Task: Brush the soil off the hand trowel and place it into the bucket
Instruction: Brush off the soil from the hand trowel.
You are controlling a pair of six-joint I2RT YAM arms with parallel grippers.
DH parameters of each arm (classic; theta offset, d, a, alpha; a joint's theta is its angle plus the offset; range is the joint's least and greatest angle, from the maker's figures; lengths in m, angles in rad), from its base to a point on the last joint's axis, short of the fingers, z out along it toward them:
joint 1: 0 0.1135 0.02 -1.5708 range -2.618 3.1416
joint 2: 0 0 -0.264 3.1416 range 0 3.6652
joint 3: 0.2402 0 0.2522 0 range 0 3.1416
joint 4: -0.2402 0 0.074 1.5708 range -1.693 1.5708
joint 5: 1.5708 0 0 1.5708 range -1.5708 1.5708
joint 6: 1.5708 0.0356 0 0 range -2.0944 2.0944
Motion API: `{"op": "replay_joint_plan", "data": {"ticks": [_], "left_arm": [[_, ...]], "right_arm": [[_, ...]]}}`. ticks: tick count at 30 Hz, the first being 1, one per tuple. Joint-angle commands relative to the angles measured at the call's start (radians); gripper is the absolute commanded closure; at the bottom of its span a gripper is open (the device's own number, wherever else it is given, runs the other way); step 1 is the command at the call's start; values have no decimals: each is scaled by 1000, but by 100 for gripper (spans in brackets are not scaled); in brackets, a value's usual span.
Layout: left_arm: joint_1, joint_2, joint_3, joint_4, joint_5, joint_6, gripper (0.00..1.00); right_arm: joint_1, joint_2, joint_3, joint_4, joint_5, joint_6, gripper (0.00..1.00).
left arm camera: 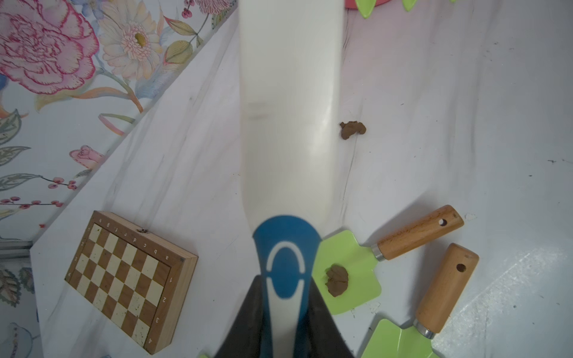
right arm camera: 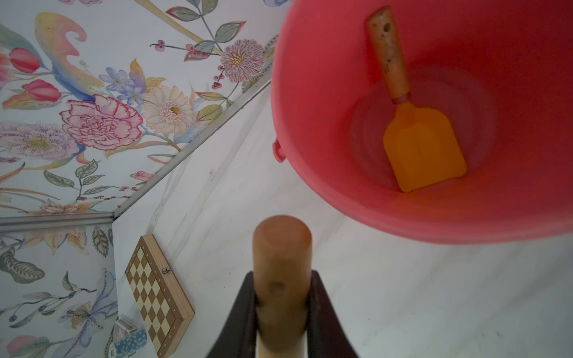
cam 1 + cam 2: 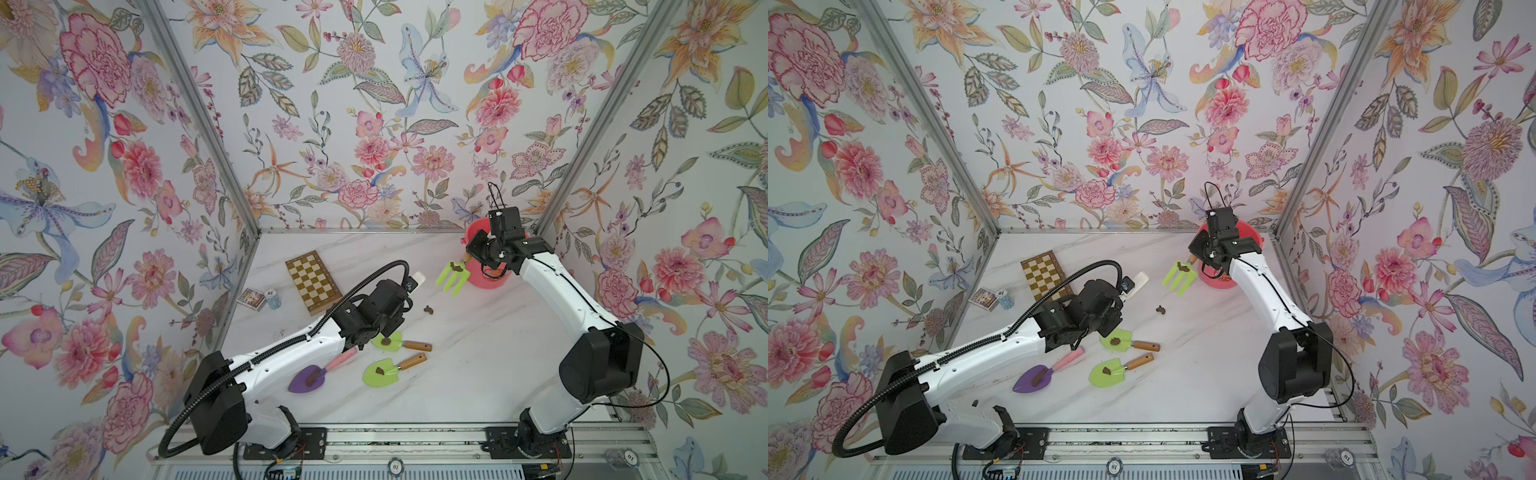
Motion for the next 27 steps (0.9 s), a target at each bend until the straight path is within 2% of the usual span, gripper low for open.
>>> {"op": "replay_joint_plan", "data": {"ticks": [1, 6, 11, 17, 23, 27], "left_arm": [[-16, 31, 98, 27, -127, 106, 100], [-19, 138, 216, 13, -159, 215, 100], [-16, 235, 278, 51, -141, 306, 100], [-10, 317, 384, 39, -83, 269, 100], [1, 344, 384, 40, -79, 252, 100], [10, 391, 400, -37, 5, 193, 100]], "right_arm": [[5, 54, 107, -17, -94, -231, 98], [37, 150, 281, -138, -39, -397, 98], [63, 185, 338, -147, -45, -405, 98], [113, 192, 339, -148, -9, -425, 99], [144, 190, 336, -151, 13, -449, 99], [167, 180, 336, -137, 30, -476, 99]]}}
